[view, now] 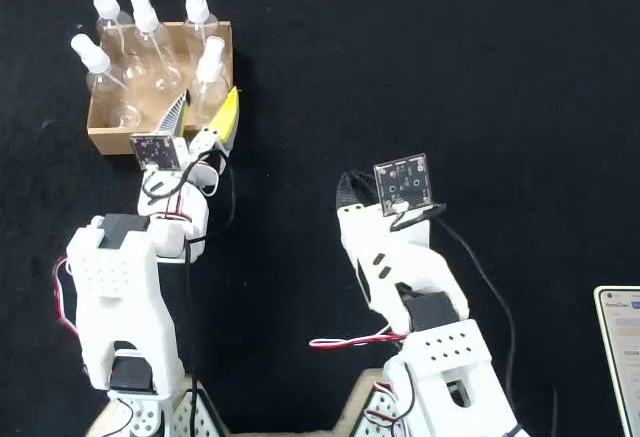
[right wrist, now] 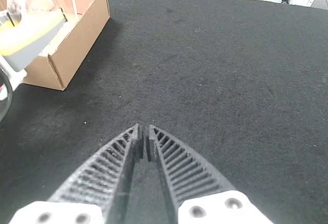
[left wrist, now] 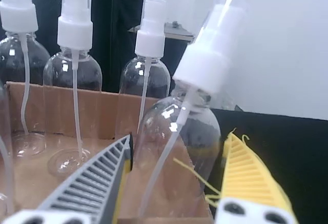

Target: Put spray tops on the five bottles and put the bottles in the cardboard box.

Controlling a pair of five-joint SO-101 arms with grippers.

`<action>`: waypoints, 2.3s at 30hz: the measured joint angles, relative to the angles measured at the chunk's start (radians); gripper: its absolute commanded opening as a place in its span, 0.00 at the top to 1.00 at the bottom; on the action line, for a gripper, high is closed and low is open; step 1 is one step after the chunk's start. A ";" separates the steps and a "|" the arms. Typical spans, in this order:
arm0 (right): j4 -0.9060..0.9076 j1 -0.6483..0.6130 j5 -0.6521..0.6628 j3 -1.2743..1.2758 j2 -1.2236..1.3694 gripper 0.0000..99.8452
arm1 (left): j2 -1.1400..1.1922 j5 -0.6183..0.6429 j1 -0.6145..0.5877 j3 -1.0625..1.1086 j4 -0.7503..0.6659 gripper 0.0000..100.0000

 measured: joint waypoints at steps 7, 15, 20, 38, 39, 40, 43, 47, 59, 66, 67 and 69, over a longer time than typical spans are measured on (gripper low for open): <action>0.000 0.000 0.000 0.000 0.000 0.99 | -0.051 0.000 0.000 0.043 -0.017 0.73; 0.000 0.000 0.000 0.000 0.000 0.99 | -0.052 0.000 0.000 0.071 -0.021 0.73; 0.000 0.000 0.000 0.000 0.000 0.99 | -0.052 0.000 -0.011 0.086 -0.021 0.73; 0.000 0.000 0.000 0.000 0.000 0.99 | -0.064 -0.081 -0.017 0.218 -0.157 0.73; 0.000 0.000 0.000 0.000 0.000 0.99 | -0.064 -0.083 -0.017 0.227 -0.170 0.73; 0.000 0.000 0.000 0.000 0.000 0.99 | -0.064 -0.086 -0.017 0.236 -0.190 0.73; 0.000 0.000 0.000 0.000 0.000 0.99 | -0.092 -0.086 -0.017 0.292 -0.259 0.73; 0.000 0.000 0.000 0.000 0.000 0.99 | -0.169 -0.087 0.008 0.420 -0.311 0.73; 0.000 0.000 0.000 0.000 0.000 0.99 | -0.446 -0.087 0.011 0.700 -0.318 0.73; 0.000 0.000 0.000 0.000 0.000 0.99 | -0.654 -0.087 0.011 0.784 -0.318 0.73; 0.000 0.000 0.000 0.000 0.000 0.99 | -0.690 -0.087 0.011 0.784 -0.318 0.73; 0.000 0.000 0.000 0.000 0.000 0.99 | -0.769 -0.092 0.011 0.784 -0.318 0.73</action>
